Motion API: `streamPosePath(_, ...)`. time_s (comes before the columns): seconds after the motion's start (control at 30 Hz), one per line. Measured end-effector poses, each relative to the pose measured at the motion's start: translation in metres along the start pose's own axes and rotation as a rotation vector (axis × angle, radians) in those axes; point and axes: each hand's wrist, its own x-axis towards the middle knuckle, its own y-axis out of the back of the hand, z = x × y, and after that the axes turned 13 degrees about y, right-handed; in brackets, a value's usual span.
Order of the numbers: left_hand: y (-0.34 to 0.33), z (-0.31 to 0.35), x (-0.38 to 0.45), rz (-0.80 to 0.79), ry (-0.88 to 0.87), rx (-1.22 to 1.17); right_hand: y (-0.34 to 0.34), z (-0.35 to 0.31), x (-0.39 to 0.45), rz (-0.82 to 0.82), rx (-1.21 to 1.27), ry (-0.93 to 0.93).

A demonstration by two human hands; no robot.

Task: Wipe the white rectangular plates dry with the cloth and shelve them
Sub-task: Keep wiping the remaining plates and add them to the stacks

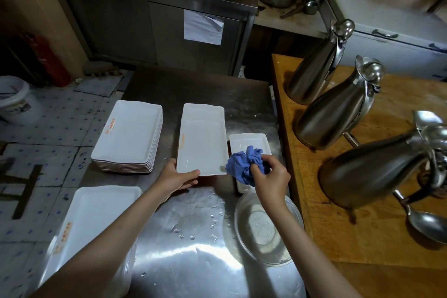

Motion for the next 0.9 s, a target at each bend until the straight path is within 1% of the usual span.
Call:
streamPosePath(0.17,-0.005,0.0,0.008,0.098,-0.091,0.01,-0.002,0.003,-0.001,-0.008,-0.005,-0.002)
streamPosePath(0.27,-0.006,0.002,0.014,0.162,-0.098,0.033,-0.002,0.005,-0.001,-0.003,-0.015,0.003)
streamPosePath(0.4,-0.003,0.001,0.023,0.284,-0.102,0.164,-0.001,0.007,0.001,-0.005,-0.026,0.002)
streamPosePath(0.6,-0.01,0.005,0.02,0.471,-0.13,0.254,0.001,0.01,0.001,-0.008,-0.051,-0.012)
streamPosePath(0.8,-0.01,-0.003,0.027,0.475,-0.158,0.238,0.003,0.01,0.001,-0.01,-0.058,-0.019)
streamPosePath(0.9,-0.012,-0.01,0.03,0.414,-0.15,0.224,0.004,0.012,0.0,-0.011,-0.049,-0.019)
